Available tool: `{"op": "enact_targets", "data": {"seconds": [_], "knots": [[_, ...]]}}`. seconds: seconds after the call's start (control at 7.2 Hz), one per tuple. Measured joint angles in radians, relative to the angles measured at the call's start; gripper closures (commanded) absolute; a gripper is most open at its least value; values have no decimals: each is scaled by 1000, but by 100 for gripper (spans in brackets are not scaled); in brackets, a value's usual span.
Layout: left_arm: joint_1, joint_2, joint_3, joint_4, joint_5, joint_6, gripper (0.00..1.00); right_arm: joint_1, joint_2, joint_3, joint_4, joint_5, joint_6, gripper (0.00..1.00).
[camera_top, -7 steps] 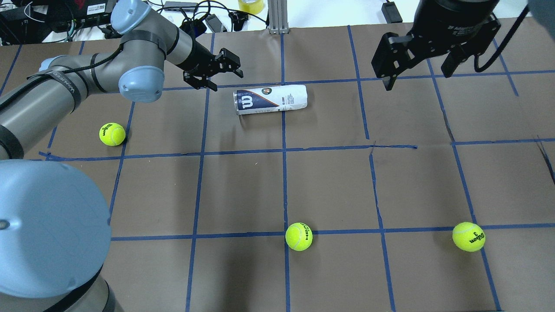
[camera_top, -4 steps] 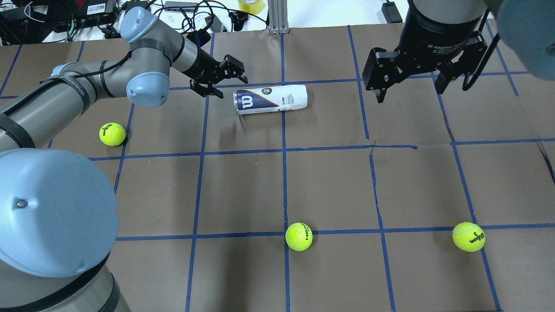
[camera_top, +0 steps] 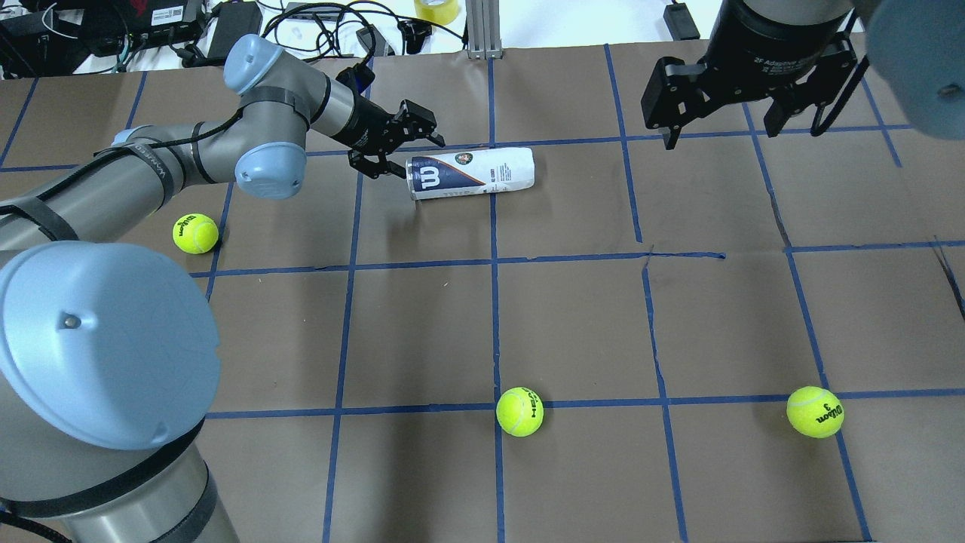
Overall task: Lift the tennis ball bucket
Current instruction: 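Move the left gripper to the can's open end and grasp its rim, then lift the can with the left gripper, swinging it upright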
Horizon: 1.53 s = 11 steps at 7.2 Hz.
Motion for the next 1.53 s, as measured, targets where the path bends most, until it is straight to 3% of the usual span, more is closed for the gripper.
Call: {"op": "enact_targets", "data": {"seconds": [0.14, 0.69, 0.97, 1.25, 1.53], "knots": [[-1, 0, -2, 1, -10, -22, 100, 0, 0, 0, 0, -1, 2, 0], [-5, 29, 13, -5, -14, -166, 100, 1, -1, 0, -1, -3, 5, 0], [-6, 83, 88, -58, -1, -270, 100, 0, -1, 0, -2, -3, 5, 0], [-6, 143, 279, -292, 75, -301, 100, -1, -2, -1, -2, -3, 5, 0], [-27, 176, 419, -472, 253, -202, 100, -1, -2, 0, -1, -3, 7, 0]]}}
